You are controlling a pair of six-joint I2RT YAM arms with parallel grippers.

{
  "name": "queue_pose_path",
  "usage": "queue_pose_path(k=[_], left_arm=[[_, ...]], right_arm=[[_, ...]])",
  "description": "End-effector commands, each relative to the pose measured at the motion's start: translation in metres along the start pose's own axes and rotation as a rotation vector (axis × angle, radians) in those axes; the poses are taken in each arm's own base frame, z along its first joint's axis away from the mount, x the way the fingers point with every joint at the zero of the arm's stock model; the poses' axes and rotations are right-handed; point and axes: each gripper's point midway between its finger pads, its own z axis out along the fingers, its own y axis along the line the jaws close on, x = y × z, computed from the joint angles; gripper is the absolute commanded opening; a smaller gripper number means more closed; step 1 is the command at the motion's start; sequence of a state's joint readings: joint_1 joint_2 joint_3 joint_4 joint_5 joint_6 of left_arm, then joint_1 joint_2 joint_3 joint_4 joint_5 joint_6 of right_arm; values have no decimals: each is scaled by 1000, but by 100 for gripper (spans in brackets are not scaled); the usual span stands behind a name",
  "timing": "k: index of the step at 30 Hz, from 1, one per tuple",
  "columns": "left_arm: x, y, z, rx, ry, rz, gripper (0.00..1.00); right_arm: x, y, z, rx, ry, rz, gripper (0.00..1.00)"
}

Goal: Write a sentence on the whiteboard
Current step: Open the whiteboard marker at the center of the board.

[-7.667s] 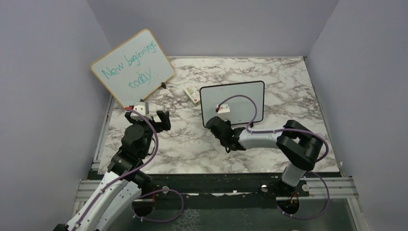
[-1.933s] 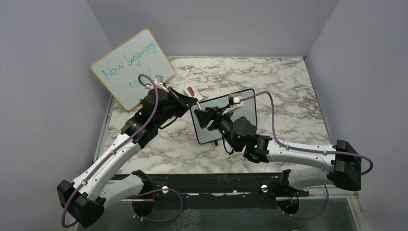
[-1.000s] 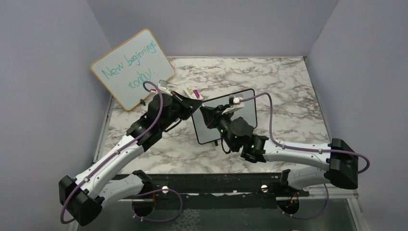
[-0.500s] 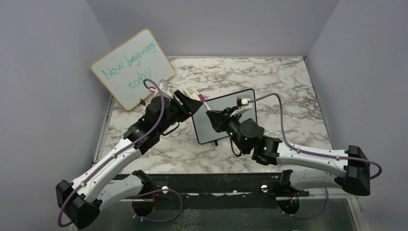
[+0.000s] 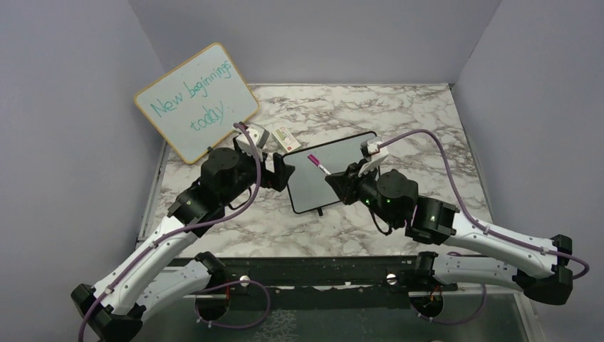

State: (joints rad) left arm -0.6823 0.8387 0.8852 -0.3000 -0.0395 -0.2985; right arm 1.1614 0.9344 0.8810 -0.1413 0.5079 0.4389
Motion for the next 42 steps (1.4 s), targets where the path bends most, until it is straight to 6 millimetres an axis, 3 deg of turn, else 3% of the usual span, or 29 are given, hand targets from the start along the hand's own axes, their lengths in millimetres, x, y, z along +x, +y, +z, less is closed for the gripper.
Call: queue_pose_path(k=[1,9,16,24,28,32,39,42], left_arm=[[-13,-22,-16,192,-38,368,92],[4,-59,-29,495,-53,616,92],[17,-86,-37,704,-46,683,92],[33,-103,-37,866,11,662,83],[39,-107,-38,917,31,653,73],[45,-113,-42,978,50,635,44],[56,-114,-42,1009,99,608,40],[55,-115,-43,1024,96,605,28]], right_arm=[[5,2,-19,-65,122,-159,1],[11,23,-36,-246,237,-335,1],[19,32,-45,-355,291,-442,1],[19,43,-48,-439,286,-499,1],[24,52,-50,-505,284,-498,1],[28,52,-50,-516,289,-508,1],[24,53,-50,-519,266,-513,1],[26,53,-49,-522,265,-512,1]])
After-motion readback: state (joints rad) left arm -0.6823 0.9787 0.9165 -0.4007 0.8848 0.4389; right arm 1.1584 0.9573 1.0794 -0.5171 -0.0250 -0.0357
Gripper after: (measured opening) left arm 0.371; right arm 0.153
